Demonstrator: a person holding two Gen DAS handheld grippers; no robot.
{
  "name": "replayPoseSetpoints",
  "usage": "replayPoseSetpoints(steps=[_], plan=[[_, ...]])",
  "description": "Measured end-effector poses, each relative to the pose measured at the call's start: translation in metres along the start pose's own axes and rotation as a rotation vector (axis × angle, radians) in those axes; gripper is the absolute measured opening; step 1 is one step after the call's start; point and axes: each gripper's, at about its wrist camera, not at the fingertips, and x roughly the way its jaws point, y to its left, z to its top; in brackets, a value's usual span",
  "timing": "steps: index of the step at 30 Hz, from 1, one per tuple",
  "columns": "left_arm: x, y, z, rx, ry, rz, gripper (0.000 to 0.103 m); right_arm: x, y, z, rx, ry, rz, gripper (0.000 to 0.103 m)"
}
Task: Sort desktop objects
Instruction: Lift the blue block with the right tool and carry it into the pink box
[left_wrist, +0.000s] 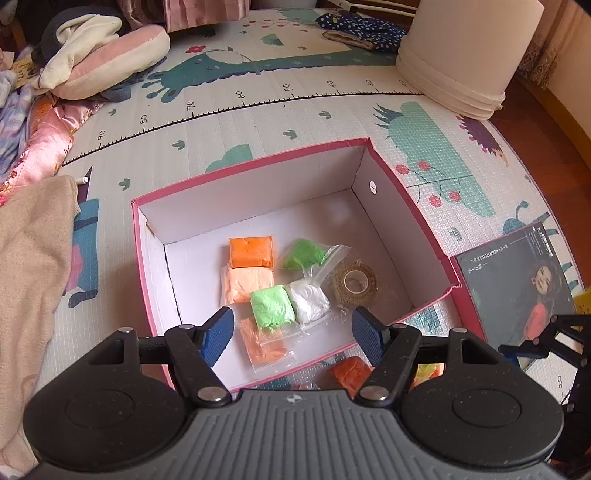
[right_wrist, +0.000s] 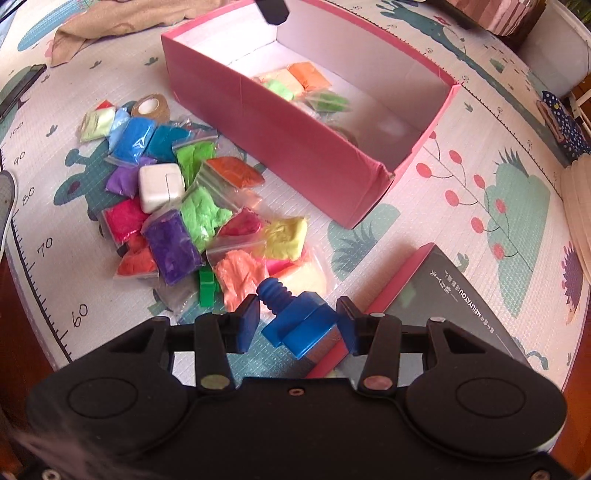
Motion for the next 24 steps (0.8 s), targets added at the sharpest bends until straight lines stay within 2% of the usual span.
replayPoseSetpoints(steps=[6,12,13,15,18,24], plan=[[-0.032,-0.014,-0.035,0.071,0.013,-0.005,0.070,-0.019,-0.006,0.025,0.041,-0.078,-0.018,0.046],[-0.061,-0.026,-0.076,0.097,0.038,-0.048,0.070,-0.036,-0.010,0.057,0.078,-0.168,-0.045,0.046],[-0.066,-0.027,-0.082,0.096,0.041,-0.052,0.071,-0.039,-0.011,0.063,0.084,-0.181,-0.047,0.046],[-0.076,-0.028,-0.095,0.090,0.047,-0.061,0.079,-0.043,-0.012,0.073,0.096,-0.204,-0.052,0.046],[-0.089,-0.031,-0.112,0.108,0.072,-0.083,0.080,-0.048,-0.015,0.084,0.113,-0.231,-0.058,0.046],[-0.114,-0.041,-0.138,0.158,0.060,-0.061,0.080,-0.049,-0.020,0.101,0.143,-0.265,-0.059,0.046]])
